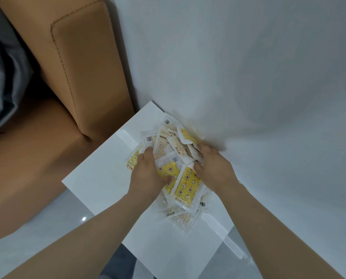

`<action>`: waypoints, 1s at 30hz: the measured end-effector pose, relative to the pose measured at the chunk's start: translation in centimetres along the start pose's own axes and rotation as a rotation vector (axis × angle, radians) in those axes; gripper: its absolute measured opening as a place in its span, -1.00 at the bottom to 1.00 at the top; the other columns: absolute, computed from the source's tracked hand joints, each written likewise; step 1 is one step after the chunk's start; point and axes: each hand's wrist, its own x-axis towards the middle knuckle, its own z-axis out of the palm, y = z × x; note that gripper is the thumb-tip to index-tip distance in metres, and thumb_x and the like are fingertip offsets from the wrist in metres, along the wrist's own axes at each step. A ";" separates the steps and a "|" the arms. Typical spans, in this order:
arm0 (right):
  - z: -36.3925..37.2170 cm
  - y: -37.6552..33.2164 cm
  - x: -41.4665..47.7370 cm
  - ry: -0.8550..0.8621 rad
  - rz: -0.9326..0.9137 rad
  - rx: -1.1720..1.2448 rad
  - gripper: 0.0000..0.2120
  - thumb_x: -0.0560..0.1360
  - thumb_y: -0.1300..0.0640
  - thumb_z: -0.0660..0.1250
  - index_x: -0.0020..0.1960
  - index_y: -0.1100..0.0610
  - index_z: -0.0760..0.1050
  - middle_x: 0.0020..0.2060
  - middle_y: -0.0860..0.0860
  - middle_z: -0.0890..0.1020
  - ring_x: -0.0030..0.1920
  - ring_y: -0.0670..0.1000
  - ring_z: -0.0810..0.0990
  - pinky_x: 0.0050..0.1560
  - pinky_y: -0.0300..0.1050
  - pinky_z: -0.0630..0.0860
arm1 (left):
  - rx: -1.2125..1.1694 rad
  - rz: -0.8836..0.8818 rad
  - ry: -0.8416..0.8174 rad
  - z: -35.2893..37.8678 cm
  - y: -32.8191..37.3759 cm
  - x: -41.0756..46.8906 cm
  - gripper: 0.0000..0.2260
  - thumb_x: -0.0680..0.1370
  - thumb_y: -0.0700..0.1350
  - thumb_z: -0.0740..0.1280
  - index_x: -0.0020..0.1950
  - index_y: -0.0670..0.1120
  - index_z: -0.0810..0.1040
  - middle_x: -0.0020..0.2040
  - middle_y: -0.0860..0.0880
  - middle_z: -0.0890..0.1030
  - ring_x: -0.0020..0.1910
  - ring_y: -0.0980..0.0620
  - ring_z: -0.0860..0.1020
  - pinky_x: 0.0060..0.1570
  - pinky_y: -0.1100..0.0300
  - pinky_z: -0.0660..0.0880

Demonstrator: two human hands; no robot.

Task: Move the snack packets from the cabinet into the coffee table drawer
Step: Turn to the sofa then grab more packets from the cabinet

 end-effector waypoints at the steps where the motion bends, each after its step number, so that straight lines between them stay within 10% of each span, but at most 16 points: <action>1: 0.1 -0.1 0.2 0.004 0.004 -0.033 -0.54 0.55 0.05 0.19 0.42 0.08 0.21 0.17 0.07 0.49 0.05 0.10 0.56 -0.13 -0.08 0.47 | -0.034 -0.004 0.011 0.0 -0.1 0.3 -0.22 0.31 -0.01 0.58 0.40 -0.03 0.23 0.23 -0.03 0.44 0.17 -0.02 0.47 0.06 0.11 0.47; 11: 0.8 -0.3 0.8 0.004 -0.021 -0.267 -0.55 0.56 0.09 0.17 0.41 0.13 0.18 0.06 0.05 0.57 -0.08 0.10 0.60 -0.35 -0.17 0.27 | -0.209 -0.135 0.116 -0.4 -0.2 1.3 -0.33 0.36 -0.01 0.54 0.33 -0.02 0.23 0.20 -0.04 0.40 0.08 -0.04 0.54 -0.13 0.11 0.57; 17: 0.6 -0.6 0.9 -0.015 -0.043 -0.335 -0.49 0.54 0.17 0.22 0.44 0.15 0.16 -0.01 0.03 0.59 -0.08 0.08 0.60 -0.28 -0.15 0.31 | -0.236 -0.062 0.035 -0.7 -0.1 1.7 -0.74 0.47 -0.06 0.44 0.09 -0.05 0.48 0.01 0.07 0.60 -0.11 0.07 0.58 -0.27 0.29 0.51; 24: 0.6 -0.8 0.8 0.009 -0.037 -0.340 -0.58 0.54 0.19 0.22 0.38 0.15 0.27 -0.09 0.03 0.60 -0.16 0.09 0.58 -0.31 -0.15 0.32 | -0.198 -0.048 -0.030 -1.2 -0.5 2.2 -0.89 0.57 -0.04 0.30 0.02 -0.06 0.54 -0.03 0.03 0.65 -0.15 0.04 0.64 -0.14 0.02 0.64; 30: 0.0 -0.4 1.0 0.014 -0.002 -0.344 -0.87 0.52 0.26 0.22 0.05 0.14 0.43 -0.45 -0.08 0.25 -0.43 0.01 0.32 -0.49 -0.18 0.10 | -0.128 -0.011 -0.007 -2.3 -1.2 2.0 -0.83 0.59 -0.02 0.26 -0.03 -0.11 0.52 -0.05 0.03 0.64 -0.19 0.08 0.63 -0.22 0.10 0.64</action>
